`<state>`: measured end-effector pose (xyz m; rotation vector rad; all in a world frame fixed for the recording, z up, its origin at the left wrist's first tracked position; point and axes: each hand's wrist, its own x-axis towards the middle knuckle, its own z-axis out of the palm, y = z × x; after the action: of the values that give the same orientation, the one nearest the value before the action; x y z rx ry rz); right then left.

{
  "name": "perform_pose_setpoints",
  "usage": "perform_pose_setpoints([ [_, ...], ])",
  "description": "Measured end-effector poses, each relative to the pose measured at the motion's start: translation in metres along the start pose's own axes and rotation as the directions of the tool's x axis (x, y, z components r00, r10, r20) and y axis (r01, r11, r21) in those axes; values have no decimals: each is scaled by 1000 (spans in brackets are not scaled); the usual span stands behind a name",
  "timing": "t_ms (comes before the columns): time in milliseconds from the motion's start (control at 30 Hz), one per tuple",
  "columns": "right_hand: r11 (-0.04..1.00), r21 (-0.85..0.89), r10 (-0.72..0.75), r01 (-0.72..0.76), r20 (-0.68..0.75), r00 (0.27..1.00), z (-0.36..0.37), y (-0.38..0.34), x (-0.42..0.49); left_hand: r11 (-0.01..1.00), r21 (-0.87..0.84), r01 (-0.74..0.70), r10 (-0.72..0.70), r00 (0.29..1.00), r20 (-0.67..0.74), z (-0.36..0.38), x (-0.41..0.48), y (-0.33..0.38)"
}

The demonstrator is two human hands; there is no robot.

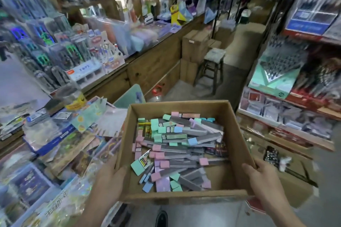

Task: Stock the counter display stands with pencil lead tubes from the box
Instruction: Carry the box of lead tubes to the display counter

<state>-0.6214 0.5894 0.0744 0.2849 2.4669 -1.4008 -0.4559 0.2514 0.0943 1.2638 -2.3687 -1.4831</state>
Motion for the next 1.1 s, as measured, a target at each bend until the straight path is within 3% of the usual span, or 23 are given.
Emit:
perform_pose_setpoints([
  [500, 1000, 10, -16, 19, -226, 974, 17, -108, 197, 994, 83, -78, 72, 995, 73, 75, 252, 153],
  [767, 999, -29, -31, 26, -176, 984, 11, -154, 361, 994, 57, -90, 87, 995, 56, 139, 356, 238],
  [933, 996, -51, -80, 76, -96, 992, -3, -201, 461, 984, 175, 2, -3, 1000, 7, 177, 416, 302],
  [1100, 999, 16, -48, 49, -52, 997, -8, -240, 546, 986, 157, -60, 68, 997, -47, 198, 462, 357],
])
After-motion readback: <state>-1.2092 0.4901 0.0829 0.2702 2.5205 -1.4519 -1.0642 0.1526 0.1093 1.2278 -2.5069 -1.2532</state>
